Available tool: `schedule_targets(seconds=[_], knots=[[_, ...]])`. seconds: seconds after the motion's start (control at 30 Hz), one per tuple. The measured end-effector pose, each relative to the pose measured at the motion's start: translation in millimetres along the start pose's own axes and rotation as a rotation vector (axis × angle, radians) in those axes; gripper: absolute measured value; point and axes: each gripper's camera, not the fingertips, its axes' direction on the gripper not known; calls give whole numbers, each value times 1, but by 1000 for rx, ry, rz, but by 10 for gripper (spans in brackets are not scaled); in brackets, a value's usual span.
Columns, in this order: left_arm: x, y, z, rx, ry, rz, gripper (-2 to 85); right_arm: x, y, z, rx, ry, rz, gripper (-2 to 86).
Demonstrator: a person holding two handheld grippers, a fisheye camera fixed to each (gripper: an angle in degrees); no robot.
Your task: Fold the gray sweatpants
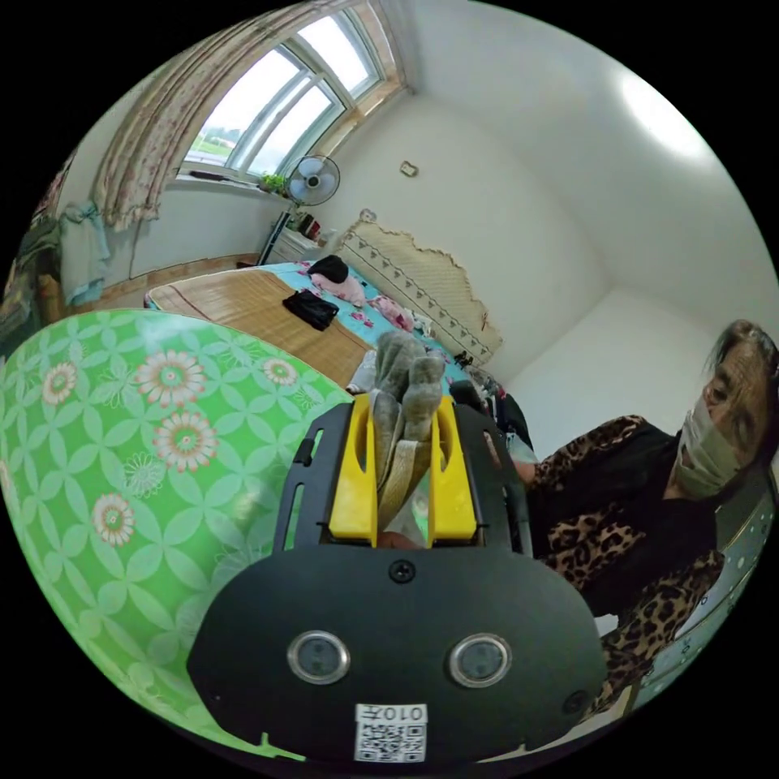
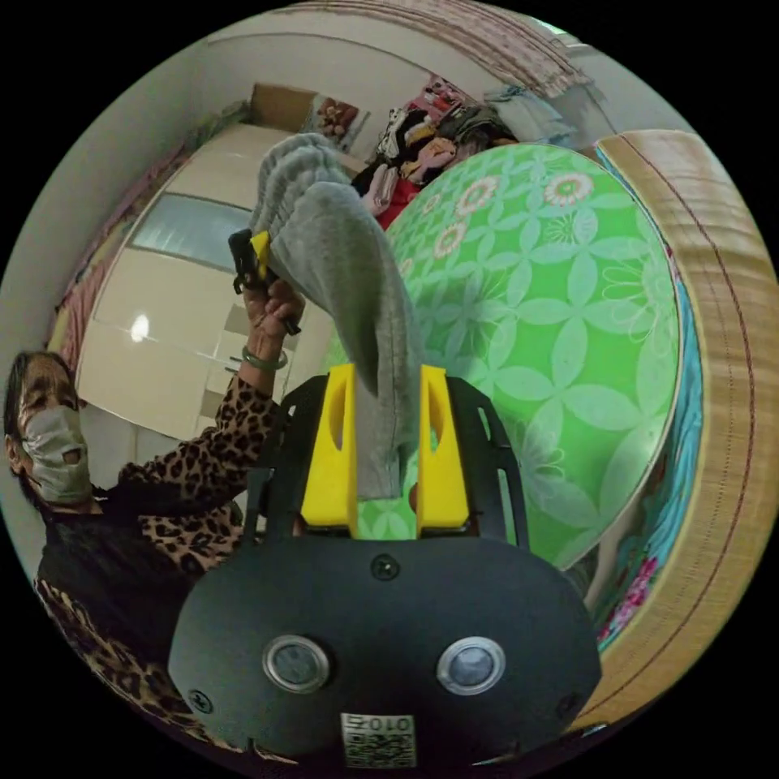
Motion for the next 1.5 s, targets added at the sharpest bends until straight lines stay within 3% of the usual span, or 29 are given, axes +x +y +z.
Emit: schedule_targets(seconds=[0.27,0.43,0.6,0.77,0.97,1.07,1.2,1.5], knots=[[-26,-24,-14,-6,-6,-160,88,1,-23,42,-105,304,-107,43],[-70,-25,-37,24,59,-291,91,94,2,3,-46,9,62,40],[-95,-20,-30,14,133,-386,94,123,10,4,-68,64,83,53],[-81,-40,-45,12,151,-310,94,156,-8,-42,81,-30,96,149],[-41,-69,-61,-61,157,-204,95,170,-80,6,-49,-100,-40,181],[-15,-80,-72,-92,153,-159,95,166,-77,45,-155,-164,-89,114],[24,-85,-103,-99,135,-97,96,115,-30,24,-45,-205,-212,78],[194,-36,-255,-14,63,225,97,-111,82,94,-65,48,-612,76]])
